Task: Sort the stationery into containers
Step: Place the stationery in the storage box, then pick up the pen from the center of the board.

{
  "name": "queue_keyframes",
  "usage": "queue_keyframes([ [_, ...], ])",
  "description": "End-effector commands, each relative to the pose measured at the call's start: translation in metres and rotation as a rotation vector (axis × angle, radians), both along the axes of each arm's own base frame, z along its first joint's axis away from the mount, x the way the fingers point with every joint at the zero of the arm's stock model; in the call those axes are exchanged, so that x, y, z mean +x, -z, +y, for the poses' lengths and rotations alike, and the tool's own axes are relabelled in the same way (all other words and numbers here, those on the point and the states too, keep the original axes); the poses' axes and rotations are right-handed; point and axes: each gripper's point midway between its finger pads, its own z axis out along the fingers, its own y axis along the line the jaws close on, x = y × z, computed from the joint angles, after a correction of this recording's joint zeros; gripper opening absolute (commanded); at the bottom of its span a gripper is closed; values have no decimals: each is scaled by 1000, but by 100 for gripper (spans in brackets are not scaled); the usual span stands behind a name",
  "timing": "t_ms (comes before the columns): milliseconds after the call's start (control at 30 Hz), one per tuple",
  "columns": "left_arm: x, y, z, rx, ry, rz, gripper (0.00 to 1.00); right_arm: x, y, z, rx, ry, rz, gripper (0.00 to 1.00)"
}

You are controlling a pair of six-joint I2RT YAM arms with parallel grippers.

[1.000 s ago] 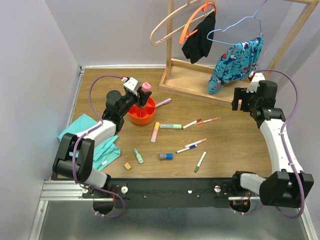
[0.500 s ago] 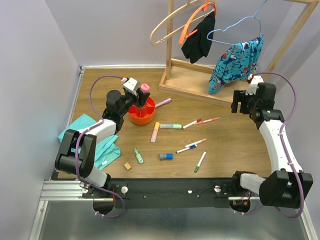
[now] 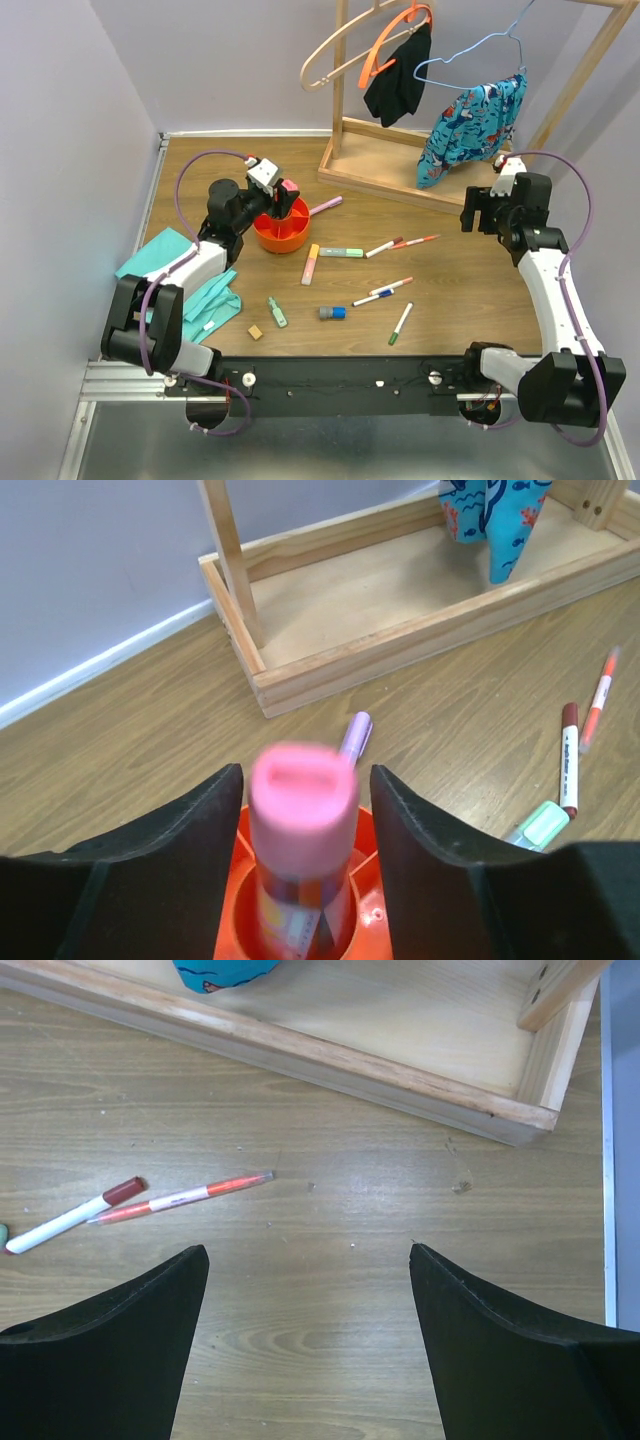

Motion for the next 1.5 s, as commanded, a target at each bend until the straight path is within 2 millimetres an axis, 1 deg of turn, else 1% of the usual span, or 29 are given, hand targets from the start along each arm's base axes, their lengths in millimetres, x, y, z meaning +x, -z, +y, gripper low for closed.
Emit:
queue_keyframes([
  [0,-10,-17,3,27,32,-46,64,-6,-3,6,34,-16,-19,89],
  [200,-14,-15,7,43,16,-48,68,-12,-7,8,36,-22,-29,89],
  [300,-21,-29,7,61,40,-60,68,-15,-14,8,30,-25,-43,89],
  [333,-21,-47,3,62,63,-88,68,-15,-15,8,32,-24,-49,89],
  [367,-35,-57,-10,61,168,-99,68,-16,-14,8,33,-21,-50,90],
  [400,-45,-51,-17,76,230,-47,69,-15,-17,8,35,-18,-65,90],
  [433,-49,-70,-27,110,295,-99,69,-16,-14,10,48,-15,-60,90],
  [467,-64,-68,-49,141,402,-93,69,-15,-14,11,56,-15,-65,90],
  [500,-79,-43,-55,212,465,13,70,-14,-15,12,64,-17,-77,90],
  [533,-79,-59,-63,302,517,-78,70,-13,-15,12,74,-9,-84,90],
  [567,-91,-44,-81,357,595,-55,70,-14,-13,13,78,-7,-82,90],
  [600,-106,-25,-82,404,653,32,70,-13,-13,12,77,-3,-88,90],
  [633,-109,-31,-89,430,690,18,70,-14,-12,12,77,-2,-87,90],
  [667,-109,-15,-95,479,741,30,70,-14,-11,10,72,4,-84,90],
  [700,-124,0,-100,516,795,102,70,-13,-11,9,67,12,-85,90],
  [733,-122,-5,-106,539,808,95,70,-13,-12,7,59,16,-86,90],
  [767,-120,14,-112,574,832,142,70,-13,-13,7,55,17,-89,90],
  [800,-130,24,-118,606,863,185,70,-14,-13,6,51,19,-88,90],
  [833,-122,27,-121,645,840,187,70,-14,-15,6,49,16,-92,90],
  [867,-120,43,-125,673,849,223,70,-15,-17,6,49,15,-95,90],
  [933,-115,52,-133,725,836,226,70,-17,-18,8,57,9,-96,90],
  [967,-112,64,-136,750,834,242,70,-18,-18,9,60,11,-93,90],
  [1033,-104,71,-144,789,803,232,68,-20,-19,11,70,7,-96,90],
  [1067,-96,85,-143,828,781,252,68,-20,-20,11,74,6,-99,90],
  [1133,-90,90,-145,847,767,260,67,-20,-22,12,80,8,-108,90],
  [1167,-86,103,-144,873,758,285,66,-21,-23,12,82,7,-111,90],
  [1233,-81,110,-144,897,753,302,65,-21,-25,13,83,3,-118,90],
  [1267,-80,121,-143,911,754,327,65,-21,-26,13,84,2,-121,90],
  [1467,-71,144,-149,919,722,382,64,-21,-24,15,82,-10,-123,90],
])
